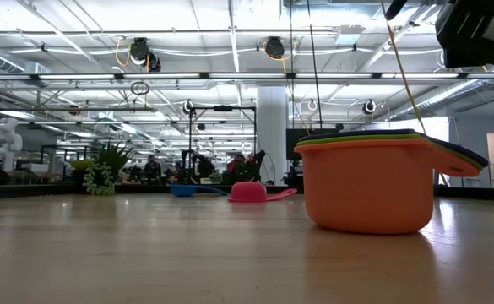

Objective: Nest measuring cups in basket
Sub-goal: Stack the yellow measuring cup on top of the dark blue measuring cup

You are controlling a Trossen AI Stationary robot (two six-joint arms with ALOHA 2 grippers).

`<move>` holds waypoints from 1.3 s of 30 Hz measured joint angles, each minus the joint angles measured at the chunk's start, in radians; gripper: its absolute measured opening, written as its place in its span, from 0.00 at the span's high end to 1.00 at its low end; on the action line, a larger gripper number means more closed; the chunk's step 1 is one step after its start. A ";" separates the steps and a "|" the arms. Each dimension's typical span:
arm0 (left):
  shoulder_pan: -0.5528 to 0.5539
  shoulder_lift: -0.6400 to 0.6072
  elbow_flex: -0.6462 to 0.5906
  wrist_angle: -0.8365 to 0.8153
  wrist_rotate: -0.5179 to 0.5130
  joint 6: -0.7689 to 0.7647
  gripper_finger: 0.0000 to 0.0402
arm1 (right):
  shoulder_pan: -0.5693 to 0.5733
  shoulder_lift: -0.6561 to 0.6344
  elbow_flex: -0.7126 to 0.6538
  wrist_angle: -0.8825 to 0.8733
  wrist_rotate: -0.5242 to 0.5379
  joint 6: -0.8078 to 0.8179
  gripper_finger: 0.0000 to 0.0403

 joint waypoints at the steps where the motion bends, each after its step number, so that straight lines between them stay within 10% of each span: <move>1: 0.000 0.000 0.000 -0.001 0.000 -0.003 0.91 | 0.000 0.000 0.000 0.000 0.000 0.003 1.00; 19: 0.000 0.000 0.000 -0.001 -0.002 -0.029 0.98 | -0.006 0.000 0.000 -0.006 0.045 0.011 0.94; 39: -0.002 0.000 0.000 -0.020 -0.099 -0.159 1.00 | -0.002 -0.099 0.001 -0.190 0.299 -0.178 0.56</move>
